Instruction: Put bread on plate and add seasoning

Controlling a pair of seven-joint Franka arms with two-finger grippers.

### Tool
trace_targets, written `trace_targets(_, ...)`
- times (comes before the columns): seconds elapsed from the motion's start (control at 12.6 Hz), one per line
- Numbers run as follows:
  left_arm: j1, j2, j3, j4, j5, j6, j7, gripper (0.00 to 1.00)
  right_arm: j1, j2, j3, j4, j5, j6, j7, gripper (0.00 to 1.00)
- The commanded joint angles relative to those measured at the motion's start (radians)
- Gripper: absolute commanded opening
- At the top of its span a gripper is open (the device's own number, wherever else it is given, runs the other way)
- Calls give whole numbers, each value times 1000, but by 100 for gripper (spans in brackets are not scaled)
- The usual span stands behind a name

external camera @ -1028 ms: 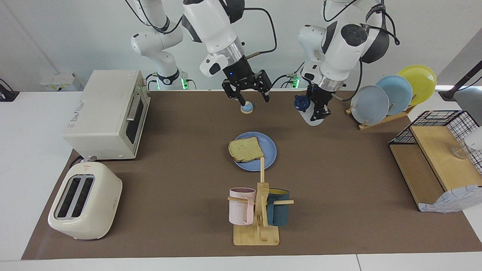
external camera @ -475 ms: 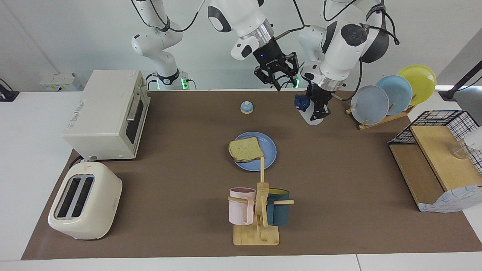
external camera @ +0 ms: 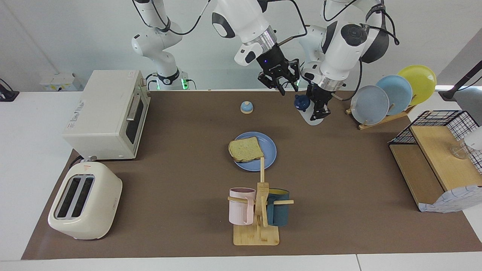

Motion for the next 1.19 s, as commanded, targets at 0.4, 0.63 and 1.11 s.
trace_targets(0.4, -27, -35, 10, -37, -13, 33, 12, 0, 4, 51, 3, 38, -21, 49, 34, 36)
trace_targets(0.63, -27, -35, 10, -37, -13, 33, 11, 0, 5, 51, 5, 41, -23, 38, 57, 36)
trace_targets(1.11, -35, -35, 10, -37, -13, 33, 9, 0, 5, 51, 5, 43, -23, 32, 56, 24)
